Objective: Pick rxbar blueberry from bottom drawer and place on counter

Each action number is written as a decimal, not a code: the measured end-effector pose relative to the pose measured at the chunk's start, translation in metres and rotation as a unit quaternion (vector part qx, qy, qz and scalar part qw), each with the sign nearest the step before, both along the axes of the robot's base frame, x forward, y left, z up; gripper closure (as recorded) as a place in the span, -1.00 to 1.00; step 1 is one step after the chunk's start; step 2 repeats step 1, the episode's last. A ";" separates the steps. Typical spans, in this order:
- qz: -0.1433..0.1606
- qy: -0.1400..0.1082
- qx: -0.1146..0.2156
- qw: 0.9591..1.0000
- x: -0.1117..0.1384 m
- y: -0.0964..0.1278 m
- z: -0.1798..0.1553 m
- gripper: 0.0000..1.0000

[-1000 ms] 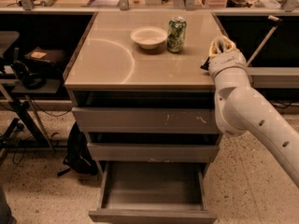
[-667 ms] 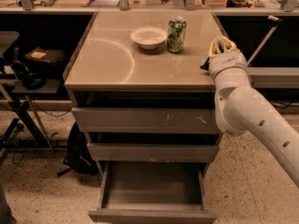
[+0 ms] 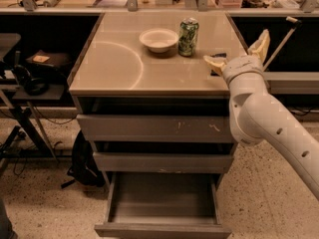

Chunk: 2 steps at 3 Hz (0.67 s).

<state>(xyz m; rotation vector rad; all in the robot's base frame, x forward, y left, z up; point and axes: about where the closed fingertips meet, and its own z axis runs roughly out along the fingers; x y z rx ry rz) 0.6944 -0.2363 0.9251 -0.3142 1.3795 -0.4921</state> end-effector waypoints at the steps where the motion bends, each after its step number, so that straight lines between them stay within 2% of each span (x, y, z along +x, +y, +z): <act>1: 0.000 0.000 0.000 1.000 0.000 0.000 0.000 -1.00; 2: 0.000 0.000 0.000 1.000 0.000 0.000 0.000 -1.00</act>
Offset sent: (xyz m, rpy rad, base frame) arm 0.0000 0.0000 0.0000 0.0000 0.0000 0.0000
